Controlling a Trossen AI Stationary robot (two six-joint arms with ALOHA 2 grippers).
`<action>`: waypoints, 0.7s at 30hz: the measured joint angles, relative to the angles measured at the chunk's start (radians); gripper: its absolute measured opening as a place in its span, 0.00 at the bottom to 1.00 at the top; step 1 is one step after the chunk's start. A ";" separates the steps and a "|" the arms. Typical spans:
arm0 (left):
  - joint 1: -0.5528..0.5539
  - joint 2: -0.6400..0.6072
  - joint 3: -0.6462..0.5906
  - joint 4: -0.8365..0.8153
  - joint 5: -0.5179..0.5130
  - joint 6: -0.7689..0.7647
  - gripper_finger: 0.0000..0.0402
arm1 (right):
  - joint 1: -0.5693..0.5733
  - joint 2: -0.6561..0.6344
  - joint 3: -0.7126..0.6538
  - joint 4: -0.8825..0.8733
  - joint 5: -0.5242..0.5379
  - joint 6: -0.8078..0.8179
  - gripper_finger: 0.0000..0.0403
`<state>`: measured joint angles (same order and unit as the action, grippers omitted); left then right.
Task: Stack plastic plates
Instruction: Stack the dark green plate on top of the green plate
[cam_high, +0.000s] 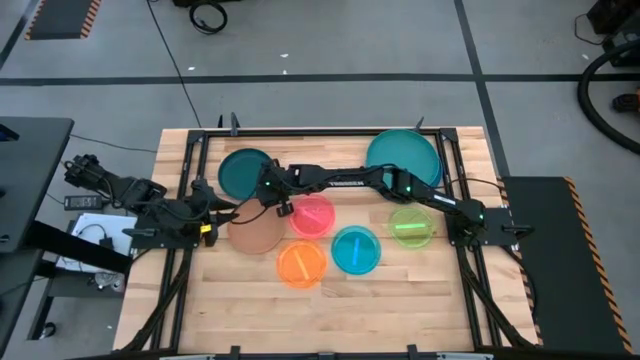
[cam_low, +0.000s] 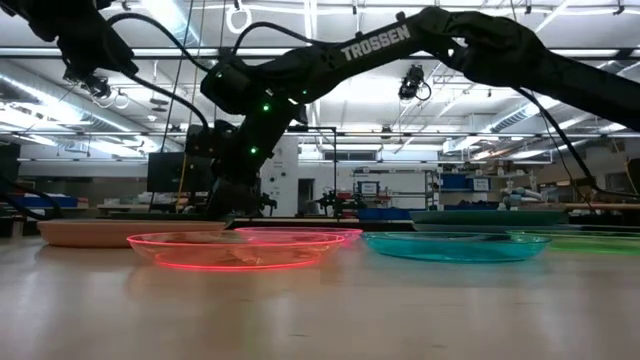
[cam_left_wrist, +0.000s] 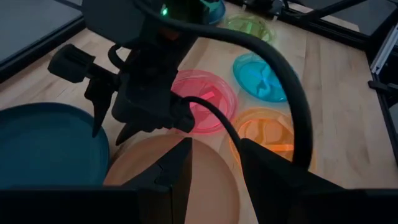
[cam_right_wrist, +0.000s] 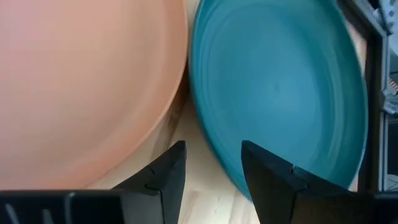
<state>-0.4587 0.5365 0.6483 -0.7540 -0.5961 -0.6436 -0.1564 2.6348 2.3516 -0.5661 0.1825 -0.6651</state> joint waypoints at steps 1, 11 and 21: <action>0.000 0.000 0.000 0.000 -0.001 0.001 0.35 | -0.001 0.004 0.000 0.005 0.000 0.000 0.41; 0.000 0.000 0.000 0.001 -0.002 0.012 0.35 | -0.015 0.043 0.000 0.034 0.002 -0.003 0.26; 0.000 0.000 0.000 0.002 0.000 0.012 0.35 | 0.003 0.043 0.000 0.020 0.078 -0.077 0.08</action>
<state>-0.4587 0.5365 0.6479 -0.7525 -0.5961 -0.6319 -0.1536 2.6775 2.3516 -0.5465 0.2604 -0.7419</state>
